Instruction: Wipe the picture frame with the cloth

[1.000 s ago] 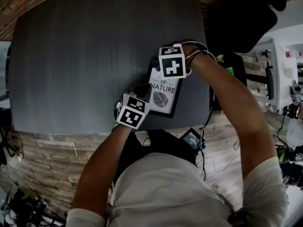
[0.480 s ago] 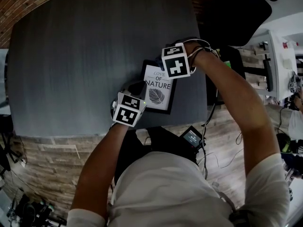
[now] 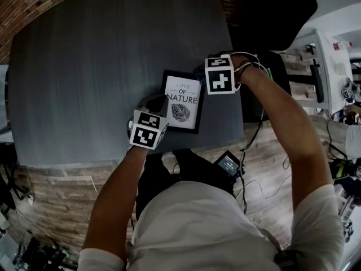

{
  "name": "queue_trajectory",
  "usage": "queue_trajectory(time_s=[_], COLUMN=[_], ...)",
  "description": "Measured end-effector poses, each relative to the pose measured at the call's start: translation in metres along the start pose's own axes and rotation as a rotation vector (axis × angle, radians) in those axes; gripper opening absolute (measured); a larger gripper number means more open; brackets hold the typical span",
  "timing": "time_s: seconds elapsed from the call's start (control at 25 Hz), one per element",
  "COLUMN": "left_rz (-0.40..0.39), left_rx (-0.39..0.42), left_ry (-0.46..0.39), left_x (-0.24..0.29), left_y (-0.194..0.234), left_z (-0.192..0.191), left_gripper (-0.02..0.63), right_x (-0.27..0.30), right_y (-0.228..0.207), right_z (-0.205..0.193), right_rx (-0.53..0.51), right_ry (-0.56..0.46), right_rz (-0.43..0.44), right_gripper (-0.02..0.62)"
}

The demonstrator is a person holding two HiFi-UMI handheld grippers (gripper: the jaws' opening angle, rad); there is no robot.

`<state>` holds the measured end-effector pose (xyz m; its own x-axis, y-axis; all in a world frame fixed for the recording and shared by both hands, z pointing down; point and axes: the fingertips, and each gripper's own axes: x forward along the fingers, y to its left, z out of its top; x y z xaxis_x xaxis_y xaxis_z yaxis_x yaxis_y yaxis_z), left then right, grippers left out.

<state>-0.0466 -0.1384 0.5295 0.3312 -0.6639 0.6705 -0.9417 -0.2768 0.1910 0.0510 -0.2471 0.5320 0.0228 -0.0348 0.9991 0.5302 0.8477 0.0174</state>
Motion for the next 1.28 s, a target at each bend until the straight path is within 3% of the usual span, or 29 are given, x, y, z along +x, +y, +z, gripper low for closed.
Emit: queue_trajectory(time_s=[0.44, 0.84, 1.04, 1.28], left_rz=[0.060, 0.163, 0.213, 0.199], left_rx=[-0.048, -0.154, -0.251, -0.234], left_ry=[-0.013, -0.003, -0.002, 0.004], left_x=[-0.001, -0.010, -0.022, -0.026], left_y=[0.002, 0.007, 0.012, 0.012], left_z=[-0.002, -0.008, -0.018, -0.023], left_gripper=[0.006, 0.006, 0.007, 0.008], right_x=[-0.005, 0.004, 0.005, 0.005], right_y=[0.037, 0.021, 0.007, -0.003], right_z=[-0.047, -0.026, -0.007, 0.009], right_rx=[0.116, 0.178, 0.171, 0.172], right_ry=[-0.037, -0.101, -0.144, -0.176], right_rz=[-0.021, -0.173, -0.239, -0.290], right_gripper=[0.104, 0.104, 0.104, 0.104])
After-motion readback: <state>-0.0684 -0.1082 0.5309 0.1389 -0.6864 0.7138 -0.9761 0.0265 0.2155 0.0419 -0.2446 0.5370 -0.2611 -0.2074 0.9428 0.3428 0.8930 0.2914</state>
